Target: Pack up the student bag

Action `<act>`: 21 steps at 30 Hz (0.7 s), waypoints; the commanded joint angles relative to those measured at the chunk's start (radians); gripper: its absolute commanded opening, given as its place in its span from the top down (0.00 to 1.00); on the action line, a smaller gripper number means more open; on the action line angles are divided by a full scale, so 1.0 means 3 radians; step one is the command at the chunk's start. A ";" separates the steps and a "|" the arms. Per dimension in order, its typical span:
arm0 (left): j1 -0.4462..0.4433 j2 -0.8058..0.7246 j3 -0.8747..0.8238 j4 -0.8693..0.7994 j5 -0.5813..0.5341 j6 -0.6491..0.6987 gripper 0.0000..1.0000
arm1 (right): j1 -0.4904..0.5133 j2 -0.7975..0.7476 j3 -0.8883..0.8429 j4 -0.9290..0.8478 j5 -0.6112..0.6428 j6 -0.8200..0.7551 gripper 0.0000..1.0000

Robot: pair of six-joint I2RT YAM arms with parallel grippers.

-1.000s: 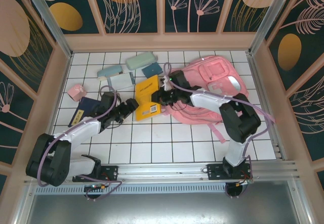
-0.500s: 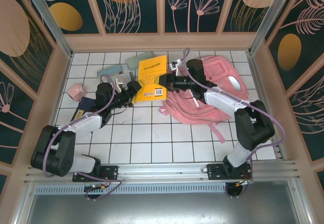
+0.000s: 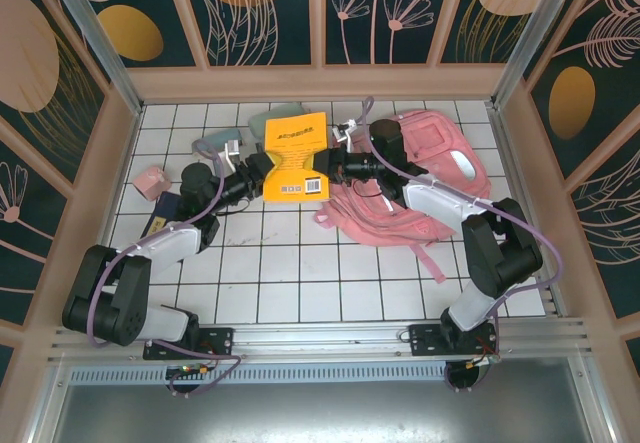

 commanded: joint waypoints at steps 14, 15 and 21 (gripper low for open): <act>0.0057 -0.0554 0.0170 -0.1224 -0.0353 0.0791 1.00 | -0.0095 -0.0157 0.0549 -0.2406 0.2447 -0.1753 0.49; 0.0059 -0.0593 0.0208 -0.1384 -0.0419 0.0886 1.00 | -0.0099 -0.0111 0.0576 -0.2534 0.2652 -0.1830 0.50; 0.0059 -0.0768 0.0363 -0.2033 -0.0737 0.1257 1.00 | -0.0034 0.0115 0.0586 -0.2779 0.3205 -0.2112 0.52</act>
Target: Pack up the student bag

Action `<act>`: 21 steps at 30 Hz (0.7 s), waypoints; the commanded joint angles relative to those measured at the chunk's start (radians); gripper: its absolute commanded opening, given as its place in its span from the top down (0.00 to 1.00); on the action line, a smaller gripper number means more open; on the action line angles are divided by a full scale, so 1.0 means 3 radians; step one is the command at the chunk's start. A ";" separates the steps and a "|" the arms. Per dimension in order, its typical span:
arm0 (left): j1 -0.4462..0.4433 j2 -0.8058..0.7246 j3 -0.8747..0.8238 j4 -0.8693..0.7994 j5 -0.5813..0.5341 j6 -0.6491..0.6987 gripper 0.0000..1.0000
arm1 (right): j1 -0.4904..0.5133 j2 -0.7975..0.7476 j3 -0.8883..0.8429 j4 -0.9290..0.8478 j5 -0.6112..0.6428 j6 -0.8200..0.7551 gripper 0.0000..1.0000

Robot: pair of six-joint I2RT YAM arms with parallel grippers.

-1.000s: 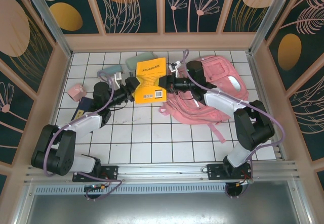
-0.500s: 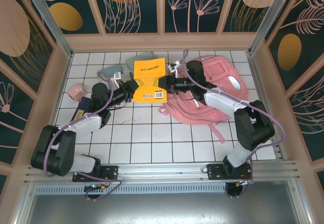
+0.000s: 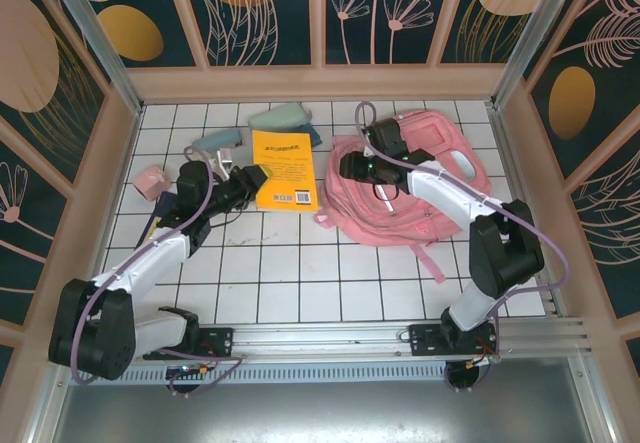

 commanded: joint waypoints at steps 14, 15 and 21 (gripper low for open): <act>0.0023 -0.0157 0.0177 -0.0242 -0.0119 0.0340 1.00 | 0.0412 0.0622 -0.0015 -0.0386 0.1393 -0.0567 0.51; 0.0021 -0.0157 0.0184 -0.0250 -0.0112 0.0349 1.00 | 0.0426 0.0653 -0.0038 -0.0379 0.1410 -0.0565 0.55; 0.0019 -0.0153 0.0196 -0.0308 -0.0137 0.0402 1.00 | 0.0441 0.0627 -0.0025 -0.0367 0.1280 -0.0562 1.00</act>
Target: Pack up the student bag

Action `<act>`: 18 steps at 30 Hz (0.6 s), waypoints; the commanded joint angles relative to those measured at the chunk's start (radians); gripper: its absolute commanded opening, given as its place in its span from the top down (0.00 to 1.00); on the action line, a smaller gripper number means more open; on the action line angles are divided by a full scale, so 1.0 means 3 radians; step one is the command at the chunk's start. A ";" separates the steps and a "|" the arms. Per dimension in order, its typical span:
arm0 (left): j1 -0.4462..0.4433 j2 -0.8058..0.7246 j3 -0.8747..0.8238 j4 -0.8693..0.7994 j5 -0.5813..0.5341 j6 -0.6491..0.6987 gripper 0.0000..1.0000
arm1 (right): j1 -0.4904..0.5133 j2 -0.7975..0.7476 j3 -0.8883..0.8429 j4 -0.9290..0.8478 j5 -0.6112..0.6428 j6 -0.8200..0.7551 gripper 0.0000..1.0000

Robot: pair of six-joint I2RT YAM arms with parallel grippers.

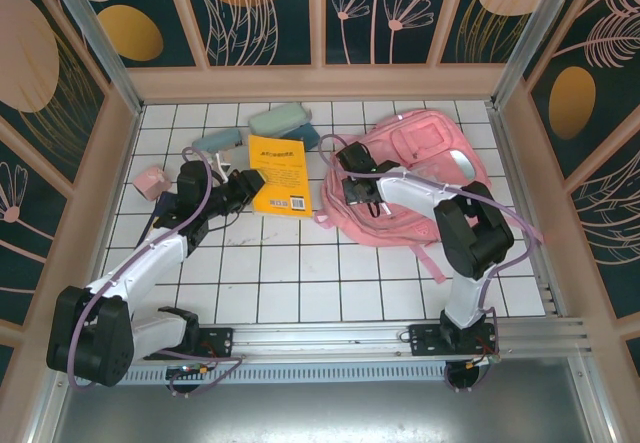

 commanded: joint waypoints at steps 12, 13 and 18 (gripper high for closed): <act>0.0025 -0.0069 -0.0047 0.0114 -0.0226 0.0213 1.00 | 0.0047 -0.0350 0.0795 -0.0396 -0.0815 0.0166 1.00; 0.0019 -0.0055 -0.0064 0.0133 -0.0238 0.0213 1.00 | 0.0034 -0.0362 0.0873 -0.0424 -0.0864 0.0195 1.00; 0.0019 0.0080 -0.0169 0.0422 -0.0243 0.0095 1.00 | -0.0115 -0.0441 0.1247 -0.0478 -0.1315 0.0384 1.00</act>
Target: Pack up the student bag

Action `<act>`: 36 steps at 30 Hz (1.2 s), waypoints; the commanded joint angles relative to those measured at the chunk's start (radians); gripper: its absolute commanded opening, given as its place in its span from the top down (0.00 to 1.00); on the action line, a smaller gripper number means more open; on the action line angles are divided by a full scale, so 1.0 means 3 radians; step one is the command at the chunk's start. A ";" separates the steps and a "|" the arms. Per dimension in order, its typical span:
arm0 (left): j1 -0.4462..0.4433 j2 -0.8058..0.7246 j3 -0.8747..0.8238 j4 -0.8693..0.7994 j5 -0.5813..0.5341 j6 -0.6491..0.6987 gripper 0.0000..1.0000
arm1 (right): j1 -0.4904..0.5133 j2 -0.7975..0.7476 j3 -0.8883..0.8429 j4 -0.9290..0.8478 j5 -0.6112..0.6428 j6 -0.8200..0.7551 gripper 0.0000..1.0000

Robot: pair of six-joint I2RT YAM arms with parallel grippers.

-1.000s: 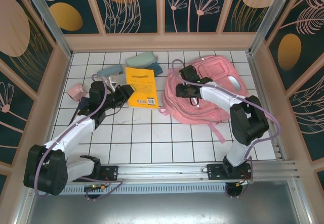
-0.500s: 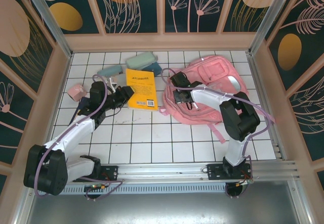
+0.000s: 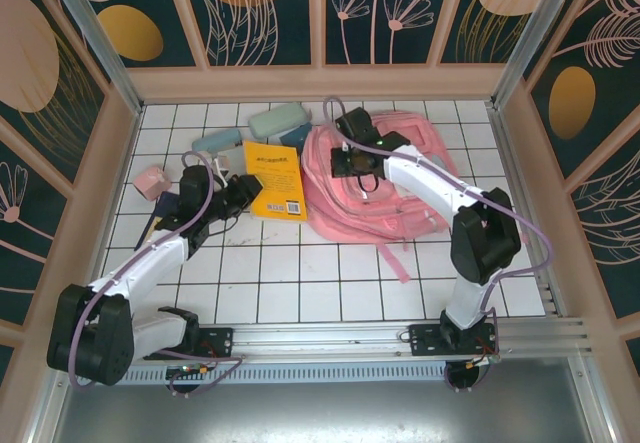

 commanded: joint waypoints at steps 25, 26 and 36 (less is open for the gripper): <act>-0.1129 0.1918 0.1169 0.1889 -0.0233 -0.0973 1.00 | -0.0753 -0.0527 0.0267 0.0897 -0.1987 0.1150 1.00; -0.1158 0.1962 0.1221 0.1861 -0.0260 -0.0986 1.00 | -0.0753 -0.0532 0.0257 0.0897 -0.1985 0.1150 1.00; -0.1437 0.2458 0.1817 0.1508 -0.0522 -0.0861 1.00 | -0.0759 -0.0509 0.0202 0.1091 -0.2136 0.1269 1.00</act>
